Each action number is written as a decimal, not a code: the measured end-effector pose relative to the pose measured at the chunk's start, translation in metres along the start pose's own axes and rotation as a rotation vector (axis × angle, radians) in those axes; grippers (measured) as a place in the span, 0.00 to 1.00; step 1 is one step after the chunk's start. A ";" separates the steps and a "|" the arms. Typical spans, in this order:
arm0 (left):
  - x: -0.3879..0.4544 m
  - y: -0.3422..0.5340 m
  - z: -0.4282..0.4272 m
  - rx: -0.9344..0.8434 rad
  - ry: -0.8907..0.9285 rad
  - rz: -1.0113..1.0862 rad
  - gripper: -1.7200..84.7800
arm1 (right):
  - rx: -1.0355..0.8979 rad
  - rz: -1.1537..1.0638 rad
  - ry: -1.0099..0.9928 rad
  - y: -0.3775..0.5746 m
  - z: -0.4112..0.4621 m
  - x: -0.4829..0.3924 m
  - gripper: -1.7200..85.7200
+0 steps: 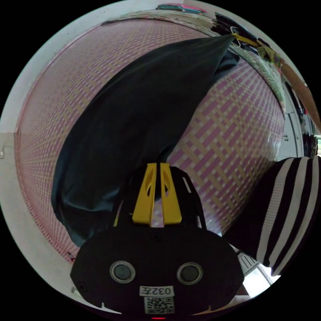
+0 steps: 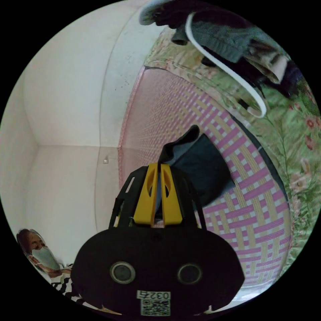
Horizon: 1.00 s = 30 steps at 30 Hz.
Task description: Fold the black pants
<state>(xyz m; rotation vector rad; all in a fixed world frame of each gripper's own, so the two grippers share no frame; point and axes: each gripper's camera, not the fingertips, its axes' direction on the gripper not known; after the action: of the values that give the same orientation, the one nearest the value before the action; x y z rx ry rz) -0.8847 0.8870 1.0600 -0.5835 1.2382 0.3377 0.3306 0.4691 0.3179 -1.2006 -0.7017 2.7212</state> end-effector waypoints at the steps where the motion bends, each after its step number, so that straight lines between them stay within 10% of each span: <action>1: -0.002 0.002 -0.002 0.005 0.023 0.005 0.01 | -0.005 -0.010 -0.006 -0.001 -0.003 -0.004 0.01; 19: -0.002 0.016 0.045 -0.071 0.400 -0.081 0.04 | -0.174 0.149 0.008 0.028 -0.033 0.084 0.02; 30: 0.025 -0.002 -0.002 0.070 0.076 -0.145 0.09 | -0.162 0.091 -0.023 0.013 -0.033 0.052 0.05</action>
<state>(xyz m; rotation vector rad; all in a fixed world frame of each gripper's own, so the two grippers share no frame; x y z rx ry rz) -0.8777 0.8826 1.0362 -0.6269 1.2674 0.1516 0.3201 0.4832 0.2572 -1.2651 -0.9082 2.8026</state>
